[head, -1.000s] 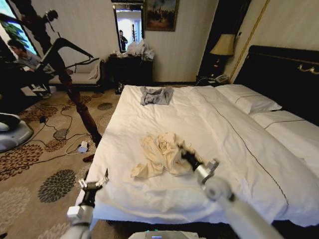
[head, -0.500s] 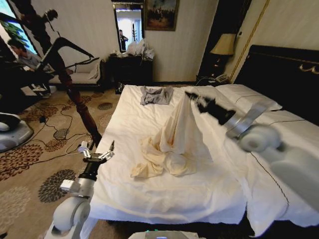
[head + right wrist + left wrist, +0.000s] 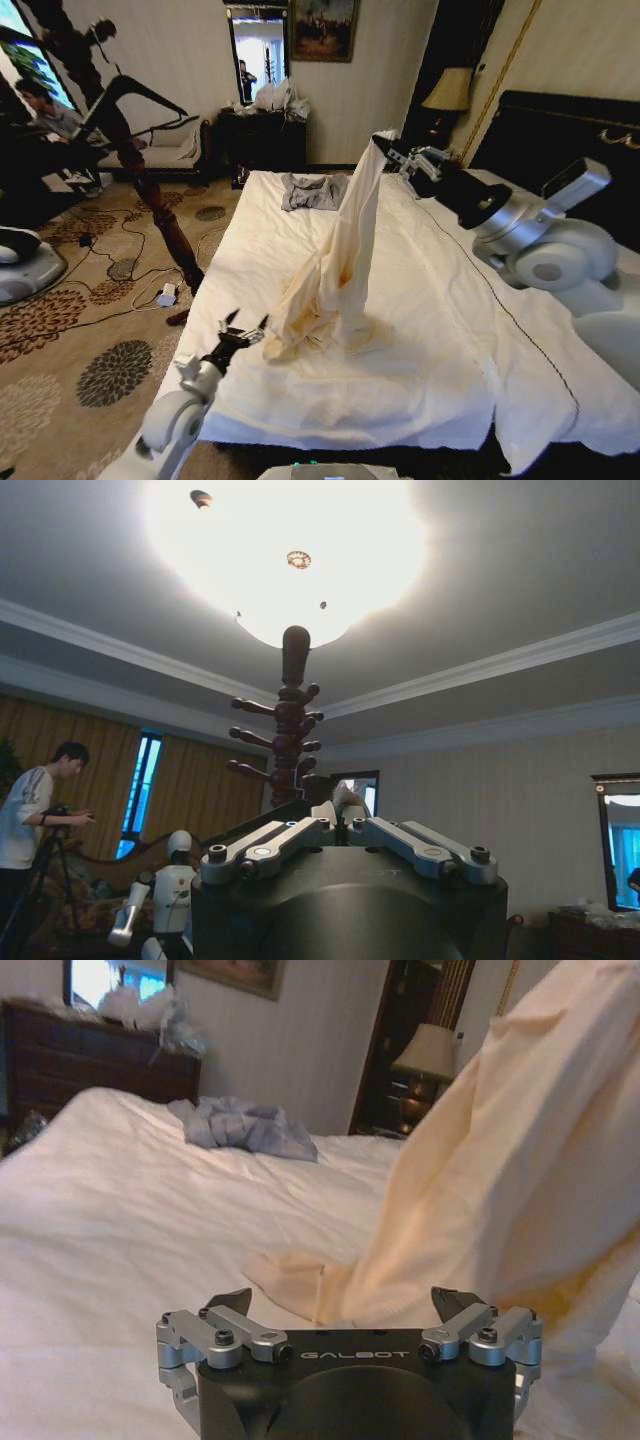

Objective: Pick up the clothes from the bed and hang them on the clothes hanger.

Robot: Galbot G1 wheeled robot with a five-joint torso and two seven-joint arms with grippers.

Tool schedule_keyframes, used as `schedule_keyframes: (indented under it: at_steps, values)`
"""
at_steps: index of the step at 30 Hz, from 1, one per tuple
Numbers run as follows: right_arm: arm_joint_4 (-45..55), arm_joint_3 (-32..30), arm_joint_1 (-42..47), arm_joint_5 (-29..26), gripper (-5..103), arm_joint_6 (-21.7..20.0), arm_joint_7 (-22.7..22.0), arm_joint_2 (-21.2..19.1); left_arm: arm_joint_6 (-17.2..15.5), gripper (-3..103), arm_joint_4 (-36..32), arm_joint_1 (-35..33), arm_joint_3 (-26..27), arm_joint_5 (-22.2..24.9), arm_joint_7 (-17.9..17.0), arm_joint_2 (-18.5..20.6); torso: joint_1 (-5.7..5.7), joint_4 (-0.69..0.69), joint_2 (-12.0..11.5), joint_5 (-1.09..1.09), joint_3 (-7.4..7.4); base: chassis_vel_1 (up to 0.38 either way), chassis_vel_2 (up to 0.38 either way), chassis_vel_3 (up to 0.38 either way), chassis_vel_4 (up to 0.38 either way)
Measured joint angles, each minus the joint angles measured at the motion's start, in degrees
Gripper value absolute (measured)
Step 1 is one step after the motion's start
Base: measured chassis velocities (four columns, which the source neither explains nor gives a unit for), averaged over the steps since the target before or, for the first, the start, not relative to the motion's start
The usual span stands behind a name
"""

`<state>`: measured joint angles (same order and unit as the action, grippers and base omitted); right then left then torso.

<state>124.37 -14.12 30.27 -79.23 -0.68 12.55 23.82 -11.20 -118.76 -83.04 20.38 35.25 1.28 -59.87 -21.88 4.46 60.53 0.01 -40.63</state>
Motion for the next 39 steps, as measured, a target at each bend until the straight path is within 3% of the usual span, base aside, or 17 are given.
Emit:
schedule_keyframes:
  at_steps: [8,17,20,26,35,39]
  values:
    - [-0.8,-0.71,1.54,1.51,0,0.88,-0.94,0.25,0.39,100,1.73,-2.85,-3.87,-0.49,0.04,-4.06,0.0,-0.01,0.0,0.0,0.0,0.0,0.0,0.0,0.0]
    - [-1.44,-1.01,3.03,3.38,0,1.48,-0.99,1.78,1.41,100,2.93,-4.8,-2.2,-0.79,0.11,-9.57,0.0,-0.01,0.0,0.0,0.0,0.0,0.0,0.0,0.0]
    - [-1.5,-1.02,3.32,3.78,0,1.72,-0.94,2.3,1.08,100,2.93,-3.75,-0.1,1.78,-0.19,-11.45,0.0,-0.02,0.0,0.0,0.0,0.0,0.0,0.0,0.0]
    - [-1.54,-1.03,3.09,3.58,0,2.19,-0.64,2.72,-0.65,100,3.83,1.01,1.88,6.92,-1.21,-10.32,0.0,0.0,0.0,-0.01,0.0,0.0,0.0,0.0,0.0]
    - [-1.52,-1.43,3.26,3.03,0,2.81,0.02,2.71,-1.59,103,6.81,4.58,1.97,8.99,-1.09,-10.28,0.0,-0.01,0.0,-0.01,0.0,0.0,0.0,0.0,0.0]
    - [-1.74,-1.22,2.91,2.97,0,2.84,0.06,3.05,-1.69,92,8.26,5.27,0.64,8.44,-0.26,-12.03,0.0,-0.01,0.01,-0.01,0.0,0.0,0.0,0.0,0.0]
